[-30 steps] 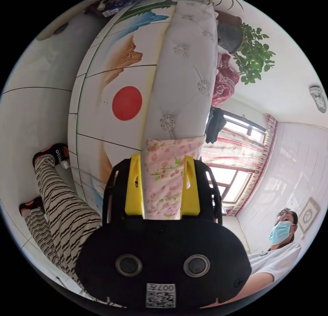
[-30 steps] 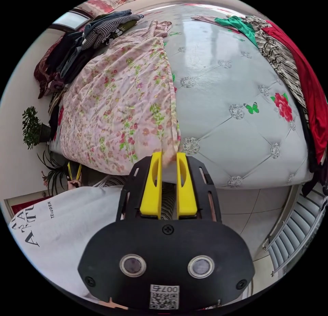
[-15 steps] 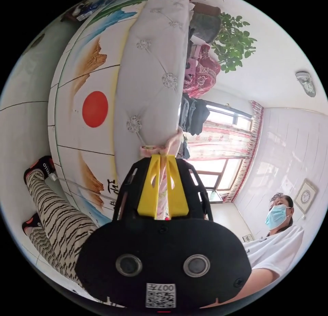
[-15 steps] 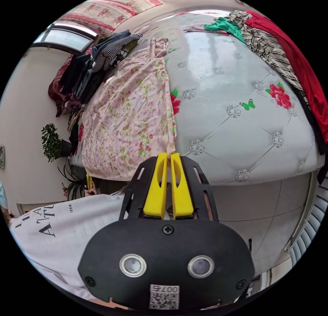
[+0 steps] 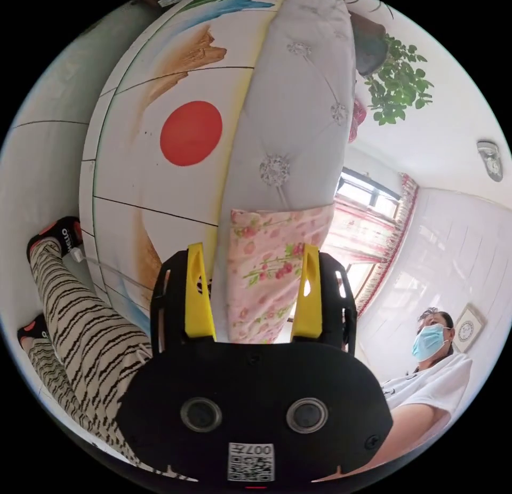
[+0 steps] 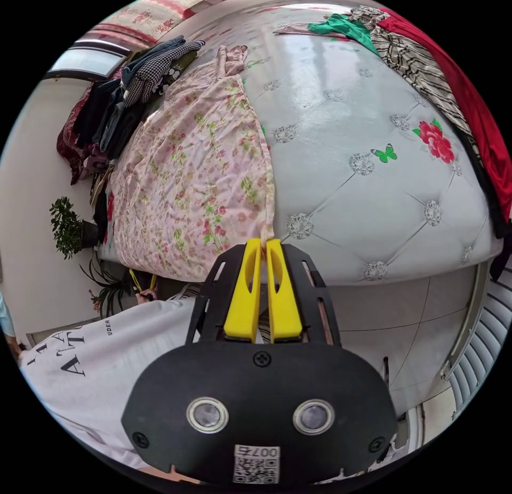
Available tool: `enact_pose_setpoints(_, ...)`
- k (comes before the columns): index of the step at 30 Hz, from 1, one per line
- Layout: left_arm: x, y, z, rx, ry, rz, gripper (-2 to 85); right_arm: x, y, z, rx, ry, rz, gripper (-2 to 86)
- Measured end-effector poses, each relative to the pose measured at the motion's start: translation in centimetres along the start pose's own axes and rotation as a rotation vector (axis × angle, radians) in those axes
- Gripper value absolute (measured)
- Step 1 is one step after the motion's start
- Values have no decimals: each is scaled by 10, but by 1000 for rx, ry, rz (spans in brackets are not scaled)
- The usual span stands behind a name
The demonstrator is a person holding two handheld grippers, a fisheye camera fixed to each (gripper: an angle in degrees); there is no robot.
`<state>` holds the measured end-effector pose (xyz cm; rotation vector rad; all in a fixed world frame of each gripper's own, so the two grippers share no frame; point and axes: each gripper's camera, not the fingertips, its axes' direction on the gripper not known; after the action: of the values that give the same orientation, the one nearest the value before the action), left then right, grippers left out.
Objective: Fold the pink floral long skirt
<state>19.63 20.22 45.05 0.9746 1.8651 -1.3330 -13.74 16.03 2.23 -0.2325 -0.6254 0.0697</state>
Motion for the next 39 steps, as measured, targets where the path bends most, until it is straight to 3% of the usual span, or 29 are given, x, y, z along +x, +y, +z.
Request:
enact_pose_setpoints(6, 9, 7, -4, 23, 31, 37, 160, 14, 20, -6, 21, -48, 0, -3)
enact_pose_setpoints(13, 40, -10, -25, -108, -147, 56, 117, 45, 50, -22, 73, -161, 6, -3)
enact_pose_setpoints(19, 43, -14, -39, -113, -274, 10, 72, 66, 58, -19, 97, -202, 4, -3)
enact_pose_setpoints(22, 29, -11, -49, -67, -192, -26, 3, 69, 61, -12, 91, -204, -7, -3)
enact_pose_setpoints(32, 10, -12, -73, -26, -142, 2, -10, 87, 78, -8, 83, -207, -39, -3)
enact_pose_setpoints(39, 108, -39, -82, -159, 35, 290, -10, 100, 96, -56, 212, -385, -99, -3)
